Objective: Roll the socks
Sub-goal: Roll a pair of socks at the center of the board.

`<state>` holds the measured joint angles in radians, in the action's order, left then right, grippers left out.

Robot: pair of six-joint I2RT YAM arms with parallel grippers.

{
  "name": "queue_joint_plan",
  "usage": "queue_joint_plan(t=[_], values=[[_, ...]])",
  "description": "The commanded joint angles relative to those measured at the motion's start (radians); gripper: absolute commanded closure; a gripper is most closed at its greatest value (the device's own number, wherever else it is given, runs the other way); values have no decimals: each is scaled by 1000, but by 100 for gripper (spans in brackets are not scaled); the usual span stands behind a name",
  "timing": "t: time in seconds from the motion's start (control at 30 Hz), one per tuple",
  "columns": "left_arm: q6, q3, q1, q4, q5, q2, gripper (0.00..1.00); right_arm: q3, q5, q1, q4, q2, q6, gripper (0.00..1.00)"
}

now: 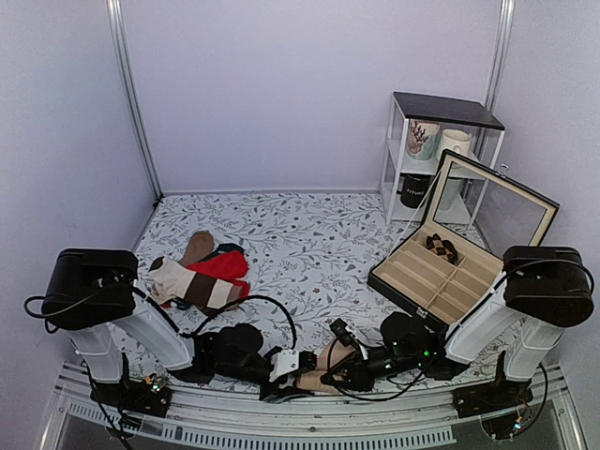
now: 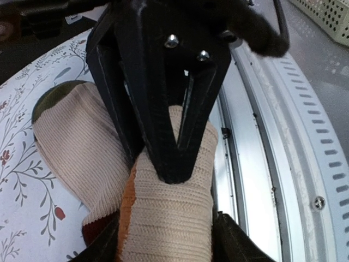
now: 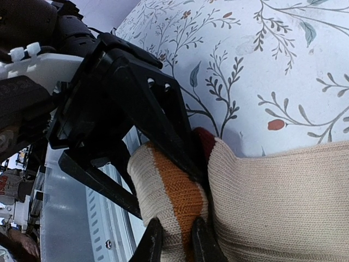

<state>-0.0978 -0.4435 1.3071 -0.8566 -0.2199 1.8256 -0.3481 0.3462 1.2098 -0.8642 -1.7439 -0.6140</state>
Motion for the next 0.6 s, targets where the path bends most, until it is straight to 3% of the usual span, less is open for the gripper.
queue_joint_plan(t=[0.0,0.37,0.57], values=[[17,21,15,-4,-10,-27,46,51,-3,8,335,-85,-2,87],[-9,-14,15,16,-5,-44,41,49,-3,7,334,-94,-4,87],[21,-32,12,13,-19,29,55,52,0,5,332,-97,-3,87]])
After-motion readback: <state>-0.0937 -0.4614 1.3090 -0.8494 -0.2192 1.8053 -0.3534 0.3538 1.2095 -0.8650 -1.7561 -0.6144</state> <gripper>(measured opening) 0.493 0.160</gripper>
